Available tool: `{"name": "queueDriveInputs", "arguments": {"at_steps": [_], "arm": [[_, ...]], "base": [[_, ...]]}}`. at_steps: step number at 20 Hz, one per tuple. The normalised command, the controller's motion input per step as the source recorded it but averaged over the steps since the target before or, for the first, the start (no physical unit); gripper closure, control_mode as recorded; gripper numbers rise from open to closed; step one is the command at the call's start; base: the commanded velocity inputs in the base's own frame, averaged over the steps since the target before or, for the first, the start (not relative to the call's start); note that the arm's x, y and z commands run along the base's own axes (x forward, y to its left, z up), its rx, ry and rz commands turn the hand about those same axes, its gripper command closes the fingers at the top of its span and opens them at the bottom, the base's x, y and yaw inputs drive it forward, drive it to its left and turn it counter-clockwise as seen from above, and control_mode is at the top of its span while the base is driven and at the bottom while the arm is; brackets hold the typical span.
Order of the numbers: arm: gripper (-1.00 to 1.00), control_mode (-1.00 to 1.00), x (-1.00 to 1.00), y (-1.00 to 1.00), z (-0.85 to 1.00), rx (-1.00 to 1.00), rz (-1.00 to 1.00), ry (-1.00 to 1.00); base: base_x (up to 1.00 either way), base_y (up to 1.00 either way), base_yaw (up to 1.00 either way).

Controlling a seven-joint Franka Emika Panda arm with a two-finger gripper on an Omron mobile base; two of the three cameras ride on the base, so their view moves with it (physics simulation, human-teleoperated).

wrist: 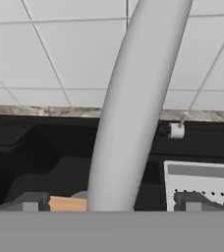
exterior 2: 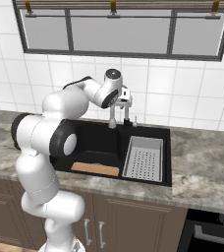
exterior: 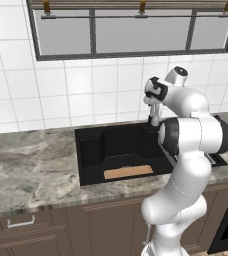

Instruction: Turn on the sink faucet with hot water and rinse the cutting board for ten seconds, then turn off the faucet. Push the cutting board to reach the water if necessary.

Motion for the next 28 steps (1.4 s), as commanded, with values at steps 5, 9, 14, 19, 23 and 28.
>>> {"name": "queueDriveInputs", "arguments": {"at_steps": [5, 9, 14, 19, 23, 28], "arm": [[-1.0, -1.0, 0.16, 0.53, -0.15, 0.0, -0.01, 0.0], [-1.0, -1.0, 0.22, 0.57, -0.19, 0.0, -0.02, 0.0], [-1.0, -1.0, 0.27, 0.6, -0.19, 0.0, -0.03, 0.0], [-1.0, -1.0, 0.28, 0.59, -0.19, 0.0, -0.04, 0.0], [-1.0, -1.0, 0.28, 0.56, -0.16, 0.0, -0.04, 0.0], [-1.0, -1.0, 0.26, 0.46, -0.15, 0.0, -0.03, 0.0]], "base": [[0.0, 0.0, 0.0], [0.0, 0.0, 0.0], [0.0, 0.0, 0.0], [0.0, 0.0, 0.0], [0.0, 0.0, 0.0], [0.0, 0.0, 0.0]]}}
